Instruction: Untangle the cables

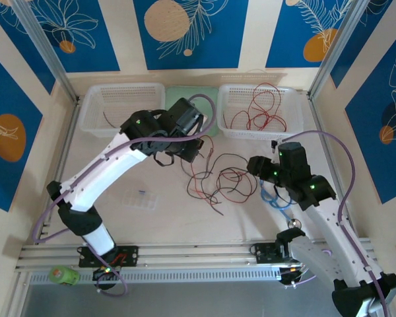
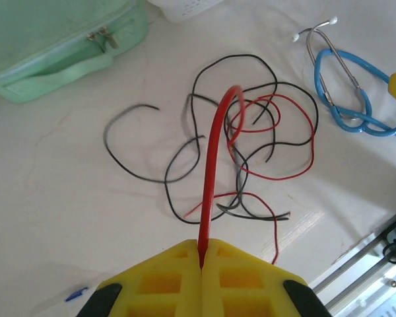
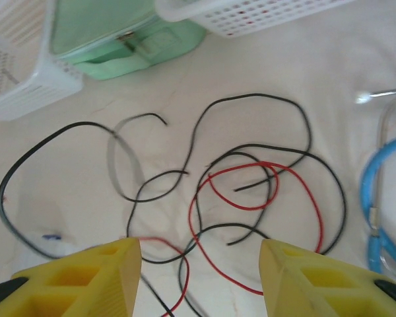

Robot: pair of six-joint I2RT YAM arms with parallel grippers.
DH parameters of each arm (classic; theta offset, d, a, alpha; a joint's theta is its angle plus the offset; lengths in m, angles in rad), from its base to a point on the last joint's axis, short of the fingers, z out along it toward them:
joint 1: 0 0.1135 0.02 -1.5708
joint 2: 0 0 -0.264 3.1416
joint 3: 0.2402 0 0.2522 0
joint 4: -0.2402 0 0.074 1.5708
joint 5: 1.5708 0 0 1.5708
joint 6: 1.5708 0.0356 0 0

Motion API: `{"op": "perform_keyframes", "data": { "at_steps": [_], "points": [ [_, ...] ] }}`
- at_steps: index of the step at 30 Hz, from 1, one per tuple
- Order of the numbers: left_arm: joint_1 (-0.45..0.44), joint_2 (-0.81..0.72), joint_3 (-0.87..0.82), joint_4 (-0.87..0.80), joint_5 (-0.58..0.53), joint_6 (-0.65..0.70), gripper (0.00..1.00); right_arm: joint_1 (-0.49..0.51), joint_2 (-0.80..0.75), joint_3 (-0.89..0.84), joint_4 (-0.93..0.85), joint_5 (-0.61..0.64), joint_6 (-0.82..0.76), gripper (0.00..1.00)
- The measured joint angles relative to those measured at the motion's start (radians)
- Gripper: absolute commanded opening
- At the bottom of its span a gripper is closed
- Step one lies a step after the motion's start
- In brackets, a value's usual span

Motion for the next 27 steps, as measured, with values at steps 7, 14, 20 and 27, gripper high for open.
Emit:
{"op": "perform_keyframes", "data": {
  "at_steps": [7,14,20,27],
  "points": [
    [0.000,0.018,0.143,-0.048,-0.006,0.050,0.00,0.022,0.037,-0.011,0.153,-0.171,-0.025,0.53],
    [0.000,0.018,0.201,-0.061,-0.006,0.073,0.00,0.101,0.066,-0.038,0.320,-0.225,-0.029,0.61],
    [0.000,0.018,0.201,-0.063,-0.005,0.080,0.00,0.060,0.107,-0.024,0.379,-0.173,0.232,0.71],
    [0.000,0.018,0.201,-0.063,-0.001,0.091,0.00,0.074,0.128,-0.121,0.567,-0.183,0.668,0.78]
  ]
}}
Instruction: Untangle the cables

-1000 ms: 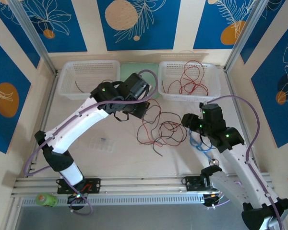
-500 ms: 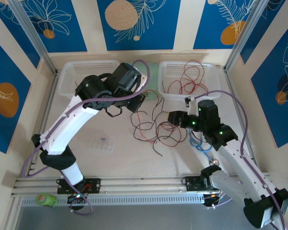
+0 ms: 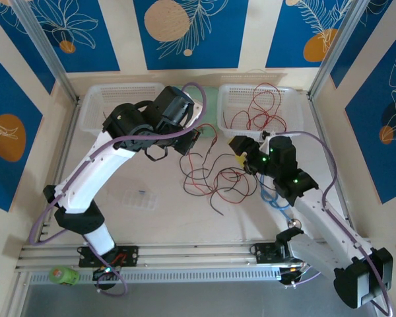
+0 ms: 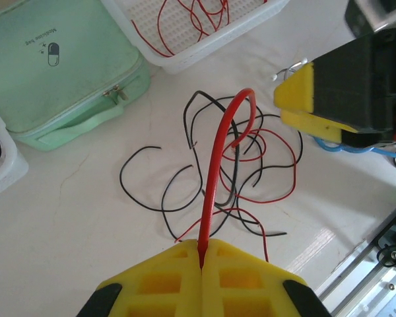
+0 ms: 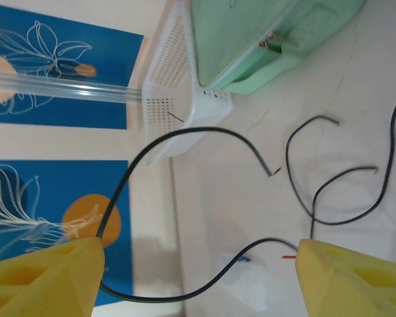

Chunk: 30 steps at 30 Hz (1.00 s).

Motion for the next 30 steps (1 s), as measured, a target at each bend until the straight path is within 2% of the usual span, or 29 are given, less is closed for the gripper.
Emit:
{"op": "perform_keyframes", "data": {
  "at_steps": [6,10,12,14,16,20,25,30],
  "points": [
    [0.000,0.000,0.000,0.001,0.011,0.000,0.00,0.029,0.078,0.012,0.092,0.000,0.150,0.78],
    [0.000,0.000,0.000,0.003,0.014,0.000,0.00,0.050,0.127,0.040,0.135,0.000,0.191,0.69],
    [0.000,0.000,0.000,0.004,0.015,0.001,0.00,0.061,0.148,0.050,0.156,0.000,0.204,0.57],
    [0.000,0.000,0.000,0.004,0.015,0.005,0.00,0.072,0.164,0.054,0.174,-0.003,0.216,0.37],
    [0.000,0.000,0.000,0.004,0.014,0.006,0.00,0.079,0.169,0.054,0.176,-0.002,0.220,0.21],
    [0.000,0.000,0.000,0.004,-0.003,0.007,0.00,0.083,0.150,0.055,0.146,0.025,0.206,0.00],
    [0.000,-0.001,0.000,0.004,-0.089,0.005,0.00,0.078,0.065,0.056,0.044,0.095,0.152,0.00],
    [0.011,-0.021,-0.008,0.004,-0.169,0.004,0.00,0.029,-0.003,0.056,-0.063,0.122,0.085,0.00]
  ]
}}
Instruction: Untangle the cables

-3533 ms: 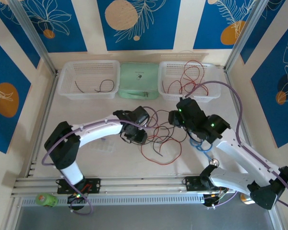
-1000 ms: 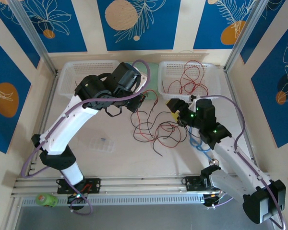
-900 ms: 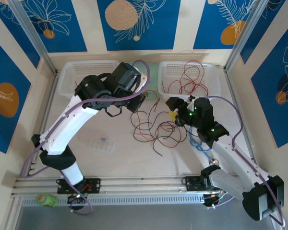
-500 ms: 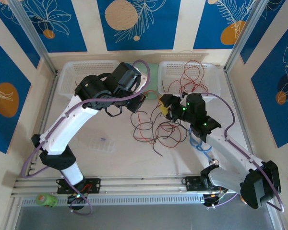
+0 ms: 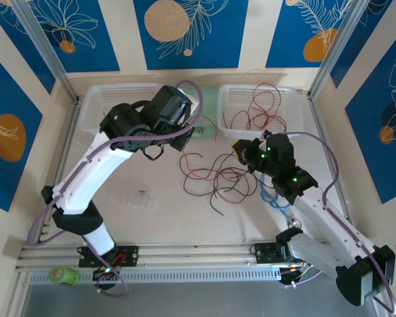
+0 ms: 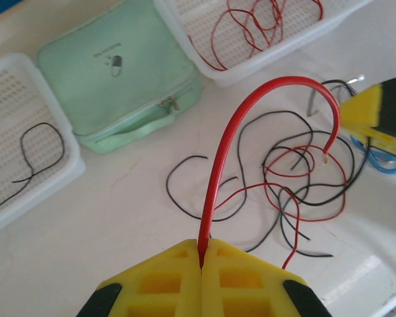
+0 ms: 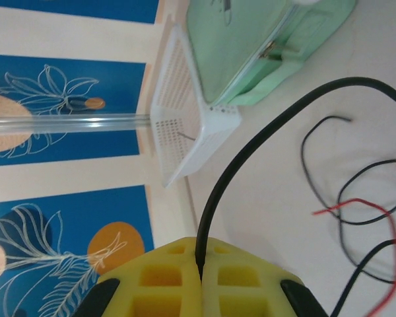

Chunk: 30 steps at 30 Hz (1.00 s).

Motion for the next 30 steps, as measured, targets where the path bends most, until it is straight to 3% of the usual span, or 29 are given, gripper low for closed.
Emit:
{"op": "perform_keyframes", "data": {
  "at_steps": [10,15,22,30],
  "points": [
    [0.018,-0.055,-0.026,0.060,-0.033,0.004,0.01,-0.055,-0.085,0.038,-0.255,0.037,-0.206,0.00],
    [0.030,-0.056,0.007,0.084,-0.084,0.024,0.02,-0.056,-0.098,-0.037,-0.296,0.048,-0.248,0.00],
    [0.043,-0.151,0.012,0.125,-0.239,0.063,0.02,-0.043,-0.089,-0.224,-0.327,0.117,-0.256,0.00],
    [0.045,-0.372,-0.119,0.242,-0.467,0.137,0.03,-0.015,-0.024,-0.269,-0.302,0.216,-0.278,0.00]
  ]
}}
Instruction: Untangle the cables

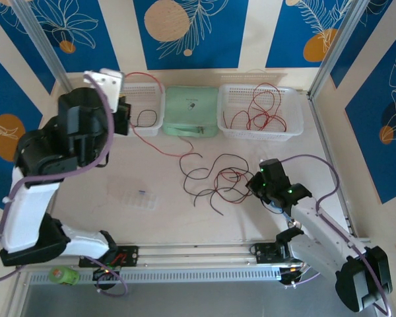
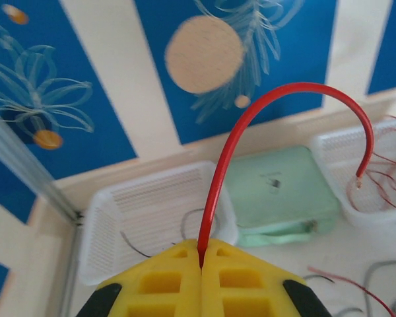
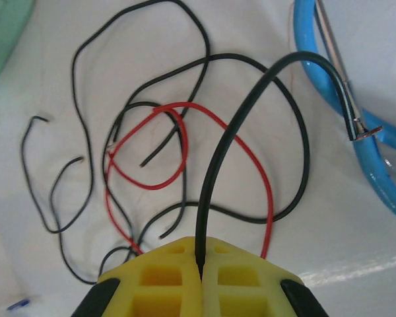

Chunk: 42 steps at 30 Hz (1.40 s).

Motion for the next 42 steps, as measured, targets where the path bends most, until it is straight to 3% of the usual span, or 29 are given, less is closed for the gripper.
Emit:
{"op": "perform_keyframes", "data": {
  "at_steps": [6,12,18,25,31,42],
  "points": [
    [0.001,-0.130,-0.179,0.183,-0.133,0.105,0.03,0.069,0.129,-0.016,0.054,0.050,-0.009,0.00],
    [0.003,-0.120,-0.238,0.314,-0.107,0.151,0.03,0.156,0.215,-0.015,0.068,0.097,-0.011,0.00],
    [0.005,0.062,-0.236,0.500,0.069,0.174,0.02,0.205,0.222,-0.017,0.092,0.119,-0.011,0.00],
    [0.005,0.406,-0.197,0.811,0.253,0.284,0.02,0.259,0.222,-0.032,0.115,0.121,-0.011,0.00],
    [0.007,0.555,-0.123,1.019,0.333,0.320,0.03,0.294,0.219,-0.032,0.115,0.123,-0.004,0.00],
    [0.028,0.803,0.037,1.288,0.383,0.330,0.03,0.299,0.146,-0.032,0.076,0.136,0.006,0.00]
  ]
}}
